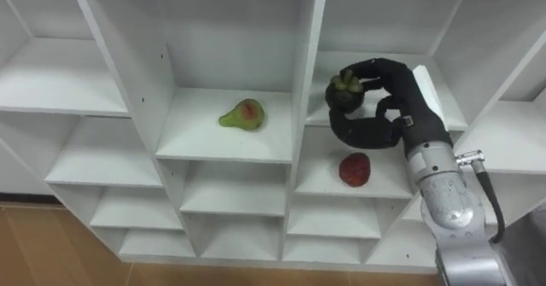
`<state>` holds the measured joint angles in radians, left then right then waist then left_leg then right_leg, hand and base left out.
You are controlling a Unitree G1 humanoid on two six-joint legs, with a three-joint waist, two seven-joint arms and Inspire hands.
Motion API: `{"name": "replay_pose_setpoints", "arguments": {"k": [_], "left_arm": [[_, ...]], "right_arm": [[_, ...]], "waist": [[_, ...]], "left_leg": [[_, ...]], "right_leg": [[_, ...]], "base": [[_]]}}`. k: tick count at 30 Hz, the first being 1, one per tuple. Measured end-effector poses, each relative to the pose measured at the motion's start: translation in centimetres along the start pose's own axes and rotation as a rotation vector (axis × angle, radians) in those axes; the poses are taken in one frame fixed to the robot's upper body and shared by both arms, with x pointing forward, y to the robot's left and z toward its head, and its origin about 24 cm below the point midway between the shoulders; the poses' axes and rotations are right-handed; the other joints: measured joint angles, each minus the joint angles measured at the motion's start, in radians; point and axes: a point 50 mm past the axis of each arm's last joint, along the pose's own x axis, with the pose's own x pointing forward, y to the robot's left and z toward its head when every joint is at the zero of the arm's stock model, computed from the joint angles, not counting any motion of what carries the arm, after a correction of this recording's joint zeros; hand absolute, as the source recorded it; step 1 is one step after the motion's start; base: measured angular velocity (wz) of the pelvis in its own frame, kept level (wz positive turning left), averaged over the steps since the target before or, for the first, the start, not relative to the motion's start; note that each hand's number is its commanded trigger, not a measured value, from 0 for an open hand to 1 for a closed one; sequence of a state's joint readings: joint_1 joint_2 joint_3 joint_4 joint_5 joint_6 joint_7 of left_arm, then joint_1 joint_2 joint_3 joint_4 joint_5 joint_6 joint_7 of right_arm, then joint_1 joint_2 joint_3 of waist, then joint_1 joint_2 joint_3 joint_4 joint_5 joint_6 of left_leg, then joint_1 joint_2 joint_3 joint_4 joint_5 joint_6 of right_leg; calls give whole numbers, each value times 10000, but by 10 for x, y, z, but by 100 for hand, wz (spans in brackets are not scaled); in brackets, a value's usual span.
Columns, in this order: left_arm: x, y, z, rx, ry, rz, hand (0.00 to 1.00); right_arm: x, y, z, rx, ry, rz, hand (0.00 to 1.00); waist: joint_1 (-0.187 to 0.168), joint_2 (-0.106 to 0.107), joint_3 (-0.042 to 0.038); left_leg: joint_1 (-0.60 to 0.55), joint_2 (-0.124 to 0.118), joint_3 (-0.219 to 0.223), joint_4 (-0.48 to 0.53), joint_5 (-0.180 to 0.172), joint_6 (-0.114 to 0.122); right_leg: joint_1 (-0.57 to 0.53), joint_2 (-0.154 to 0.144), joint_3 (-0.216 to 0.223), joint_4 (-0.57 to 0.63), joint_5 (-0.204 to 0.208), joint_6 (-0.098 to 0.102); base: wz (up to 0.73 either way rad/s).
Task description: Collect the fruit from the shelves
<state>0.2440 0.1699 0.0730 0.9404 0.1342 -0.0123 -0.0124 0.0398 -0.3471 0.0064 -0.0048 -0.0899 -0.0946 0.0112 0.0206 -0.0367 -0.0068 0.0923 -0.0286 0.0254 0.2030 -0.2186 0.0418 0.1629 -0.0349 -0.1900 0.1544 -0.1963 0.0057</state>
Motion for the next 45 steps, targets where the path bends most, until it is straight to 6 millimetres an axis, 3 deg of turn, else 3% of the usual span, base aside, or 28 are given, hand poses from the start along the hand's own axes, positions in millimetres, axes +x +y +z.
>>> {"name": "replay_pose_setpoints", "arguments": {"k": [10, 15, 19, 24, 27, 31, 36, 41, 45], "left_arm": [[0, -5, 13, -450, -623, -206, 100], [2, -11, 24, -146, -1087, -391, 100], [4, -15, 38, 63, -1531, -546, 100], [2, -25, 67, 430, -2699, -859, 100], [2, -33, 80, 705, -3104, -1134, 100], [2, -45, 107, 966, -3833, -1603, 100], [2, -48, 116, 1000, -4090, -1777, 100], [-1, -53, 141, 1253, -4856, -1869, 100], [-2, -57, 144, 1441, -5126, -2024, 100]], "right_arm": [[-15, 11, 9, 311, -316, 658, 100], [-18, 24, 9, 343, -278, 1008, 100], [-25, 40, 4, 534, 10, 1610, 100], [-26, 60, 6, 590, -57, 2534, 100], [-29, 76, -3, 632, 397, 3069, 100], [-34, 97, -14, 713, 942, 3946, 100], [-35, 106, -15, 536, 951, 4508, 100], [-25, 120, -38, 2, 1918, 5132, 100], [-26, 129, -42, -418, 2064, 5562, 100]], "waist": [[-119, 192, 4], [-145, 188, 14], [-119, 123, 60], [-57, 98, 58], [7, 45, 84], [145, -8, 189], [149, -25, 197], [179, -51, 209], [184, -53, 210]], "left_leg": [[25, 58, 56, -69, 3, -3], [32, 81, 293, -116, 12, -1], [-29, 98, 491, -148, 12, 0], [-479, 153, 542, -22, 14, 5], [-640, 162, 532, 55, 15, 5], [-1069, 170, 534, 244, 19, 13], [-1525, 178, 554, 367, 30, 28], [-1959, 166, 548, 534, 50, 58], [-2119, 166, 519, 567, 53, 60]], "right_leg": [[-131, 12, 45, 3, 1, -1], [-209, 32, 374, 13, 19, -25], [-292, 46, 501, 11, 27, -19], [-843, 75, 567, 203, 84, -42], [-949, 71, 518, 211, 94, -52], [-1359, 64, 497, 351, 109, -62], [-1836, 45, 497, 516, 116, -63], [-2232, 16, 471, 625, 124, -63], [-2377, 15, 439, 656, 124, -63]], "base": [[-2], [-14], [-11], [-6], [2], [2], [0], [1], [2]]}}
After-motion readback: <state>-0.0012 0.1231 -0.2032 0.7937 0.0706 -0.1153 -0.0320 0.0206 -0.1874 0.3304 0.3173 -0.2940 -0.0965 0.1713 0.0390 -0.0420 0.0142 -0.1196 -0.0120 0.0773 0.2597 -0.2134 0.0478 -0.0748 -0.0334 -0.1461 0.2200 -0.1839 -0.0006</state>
